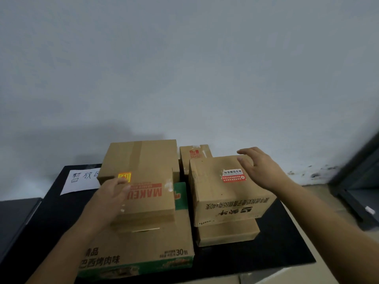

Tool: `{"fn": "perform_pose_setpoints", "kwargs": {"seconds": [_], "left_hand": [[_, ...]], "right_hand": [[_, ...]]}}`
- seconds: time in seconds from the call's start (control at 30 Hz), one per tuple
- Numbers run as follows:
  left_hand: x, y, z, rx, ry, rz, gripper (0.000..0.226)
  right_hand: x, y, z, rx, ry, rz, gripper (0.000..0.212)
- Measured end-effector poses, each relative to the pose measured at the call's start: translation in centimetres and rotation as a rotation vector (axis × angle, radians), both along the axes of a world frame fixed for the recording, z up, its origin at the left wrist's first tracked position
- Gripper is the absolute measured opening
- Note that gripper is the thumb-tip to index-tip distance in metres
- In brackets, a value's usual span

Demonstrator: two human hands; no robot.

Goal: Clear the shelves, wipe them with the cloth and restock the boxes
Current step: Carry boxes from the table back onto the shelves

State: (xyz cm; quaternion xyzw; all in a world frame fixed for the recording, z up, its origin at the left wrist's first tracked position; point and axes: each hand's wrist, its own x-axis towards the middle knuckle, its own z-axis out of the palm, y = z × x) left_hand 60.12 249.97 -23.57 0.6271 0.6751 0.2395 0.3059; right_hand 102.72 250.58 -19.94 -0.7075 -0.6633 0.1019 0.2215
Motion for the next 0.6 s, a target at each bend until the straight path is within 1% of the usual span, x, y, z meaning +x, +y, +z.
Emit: {"fn": "perform_pose_setpoints", "kwargs": {"seconds": [0.13, 0.3, 0.43, 0.5, 0.6], "left_hand": [[0.1, 0.2, -1.3, -0.025, 0.012, 0.033, 0.034], [1.3, 1.4, -1.8, 0.016, 0.107, 0.084, 0.040], [5.6, 1.9, -2.2, 0.087, 0.096, -0.003, 0.037], [8.6, 2.3, -2.6, 0.069, 0.019, -0.044, 0.038], [12.9, 3.0, -4.1, -0.020, -0.097, -0.126, 0.050]], "right_hand": [[1.7, 1.7, -1.7, -0.038, 0.003, -0.008, 0.043], [3.9, 3.2, -3.7, -0.079, 0.039, -0.090, 0.044], [5.6, 3.4, -5.2, -0.141, 0.078, -0.204, 0.046], [6.7, 3.4, -5.8, -0.165, 0.101, -0.264, 0.046], [8.1, 3.3, -6.7, -0.199, 0.138, -0.328, 0.047]]}}
